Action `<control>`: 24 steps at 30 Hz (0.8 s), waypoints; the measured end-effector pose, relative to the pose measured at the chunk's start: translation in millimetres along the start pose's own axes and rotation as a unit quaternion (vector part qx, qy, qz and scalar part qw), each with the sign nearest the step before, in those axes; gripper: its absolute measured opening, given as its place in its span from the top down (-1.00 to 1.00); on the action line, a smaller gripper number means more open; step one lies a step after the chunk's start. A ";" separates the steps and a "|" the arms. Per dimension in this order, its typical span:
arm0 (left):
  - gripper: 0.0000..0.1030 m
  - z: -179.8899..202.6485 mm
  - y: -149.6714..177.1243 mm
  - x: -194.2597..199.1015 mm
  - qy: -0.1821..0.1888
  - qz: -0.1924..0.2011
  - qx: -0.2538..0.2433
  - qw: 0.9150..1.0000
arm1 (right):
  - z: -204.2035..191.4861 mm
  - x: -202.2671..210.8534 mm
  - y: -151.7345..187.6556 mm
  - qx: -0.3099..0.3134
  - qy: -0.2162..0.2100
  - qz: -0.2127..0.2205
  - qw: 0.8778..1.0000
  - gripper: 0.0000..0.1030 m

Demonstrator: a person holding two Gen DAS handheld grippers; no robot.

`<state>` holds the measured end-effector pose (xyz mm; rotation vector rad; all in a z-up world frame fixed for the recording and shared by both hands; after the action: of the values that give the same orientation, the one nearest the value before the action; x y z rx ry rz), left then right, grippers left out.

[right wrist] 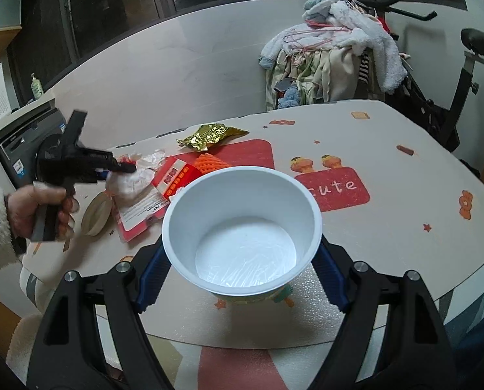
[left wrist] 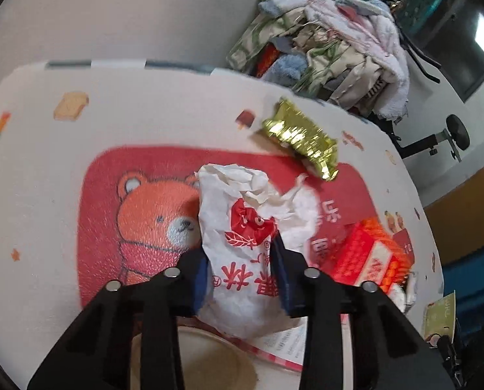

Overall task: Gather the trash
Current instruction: 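Grasp the white cup with the right tool while the left tool grasps the white plastic bag, then lower the white plastic bag into the brown bin and open the left tool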

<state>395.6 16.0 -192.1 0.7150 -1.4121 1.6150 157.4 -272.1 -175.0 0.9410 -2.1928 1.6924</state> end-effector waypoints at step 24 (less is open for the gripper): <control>0.39 61.0 130.7 192.6 -0.054 0.118 -0.133 0.983 | -63.7 63.4 9.1 0.038 -0.018 0.010 0.999 -0.52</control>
<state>183.3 0.7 -79.6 0.4990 -1.8065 1.5405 89.8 -234.2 -128.6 0.9774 -2.1807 1.7944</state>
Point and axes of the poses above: each gripper's, at about its wrist camera, not at the fingertips, and x roughly against the way its jaws point, z to its right, y to its underside, the point moved 4 cm from there along -x, roughly the way its jaws point, and after that the axes turned 11 degrees about -y, right-handed, at the moved point
